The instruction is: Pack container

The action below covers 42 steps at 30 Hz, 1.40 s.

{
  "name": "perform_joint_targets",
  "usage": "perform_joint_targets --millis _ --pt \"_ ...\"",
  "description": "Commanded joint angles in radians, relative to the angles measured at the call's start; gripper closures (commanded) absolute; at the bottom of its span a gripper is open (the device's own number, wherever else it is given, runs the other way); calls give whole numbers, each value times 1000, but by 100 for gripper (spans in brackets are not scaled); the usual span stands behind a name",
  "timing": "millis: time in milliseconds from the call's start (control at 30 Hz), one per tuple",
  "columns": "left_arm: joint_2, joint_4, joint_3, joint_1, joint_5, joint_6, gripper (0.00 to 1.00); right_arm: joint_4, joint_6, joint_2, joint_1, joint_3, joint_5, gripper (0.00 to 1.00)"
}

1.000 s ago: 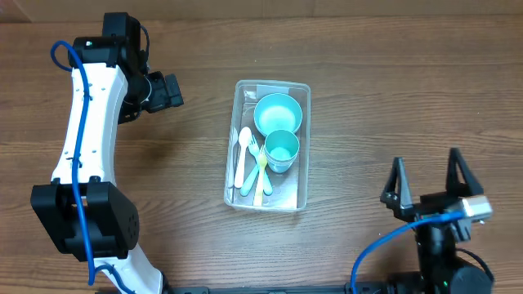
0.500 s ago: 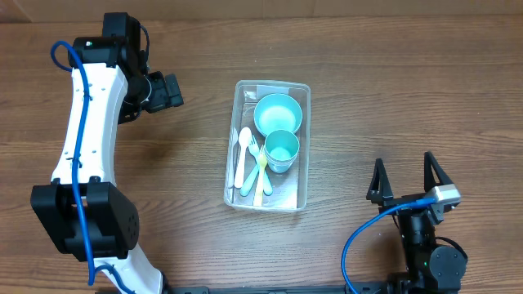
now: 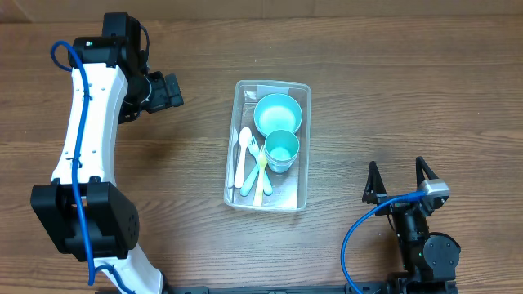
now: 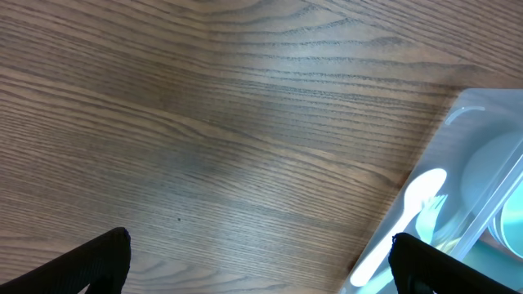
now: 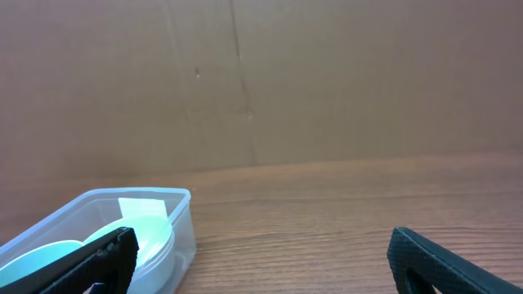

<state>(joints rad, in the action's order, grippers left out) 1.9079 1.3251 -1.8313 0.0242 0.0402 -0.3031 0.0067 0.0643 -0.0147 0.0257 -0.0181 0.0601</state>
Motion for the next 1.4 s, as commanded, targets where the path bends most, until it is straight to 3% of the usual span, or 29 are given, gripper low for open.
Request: perform_joint_targets --millis 0,333,933,1133,1367 --pt "1 2 -23 2 1 19 0 -5 -17 12 -6 10 -14 0" --pt "1 2 -23 2 1 19 0 -90 -16 12 -6 10 -14 0" --pt "-10 2 -23 2 0 19 0 -87 -16 12 -6 10 -14 0" --pt "-279 2 -23 -27 1 19 0 -87 -16 12 -6 10 -14 0" --pt "-795 2 -23 -37 1 19 0 -87 -16 12 -6 10 -14 0"
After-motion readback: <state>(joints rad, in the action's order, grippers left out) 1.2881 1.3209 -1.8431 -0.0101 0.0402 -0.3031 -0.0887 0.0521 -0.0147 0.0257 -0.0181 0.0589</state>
